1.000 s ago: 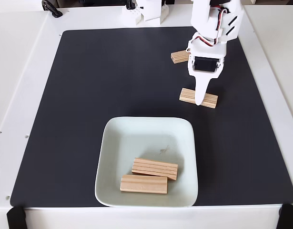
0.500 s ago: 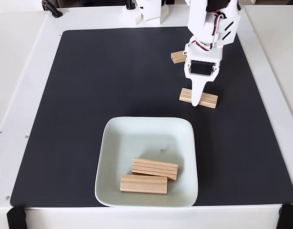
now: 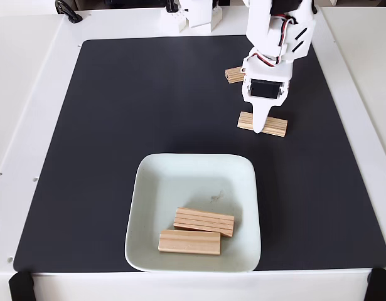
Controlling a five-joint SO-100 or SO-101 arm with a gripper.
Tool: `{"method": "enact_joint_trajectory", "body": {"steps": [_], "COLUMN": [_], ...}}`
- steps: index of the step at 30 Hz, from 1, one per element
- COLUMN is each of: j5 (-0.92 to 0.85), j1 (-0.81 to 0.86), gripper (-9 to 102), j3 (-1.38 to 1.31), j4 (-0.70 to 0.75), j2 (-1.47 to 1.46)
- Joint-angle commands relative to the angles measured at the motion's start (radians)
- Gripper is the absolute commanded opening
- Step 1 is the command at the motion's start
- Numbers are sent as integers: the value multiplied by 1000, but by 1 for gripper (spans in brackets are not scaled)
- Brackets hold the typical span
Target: Pick up the wooden block and place them on the plate.
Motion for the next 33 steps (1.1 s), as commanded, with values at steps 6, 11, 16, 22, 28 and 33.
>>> {"method": "enact_joint_trajectory", "body": {"steps": [6, 11, 16, 22, 28, 33], "j5": [-12, -127, -296, -523, -614, -600], "j1": [-32, -48, 20, 186, 288, 325], "gripper": [0, 0, 0, 0, 0, 0], "j3": [15, 276, 601, 805, 770, 538], "j4": [-20, -207, -462, -719, -862, -847], "j2": [219, 543, 836, 1019, 996, 798]}}
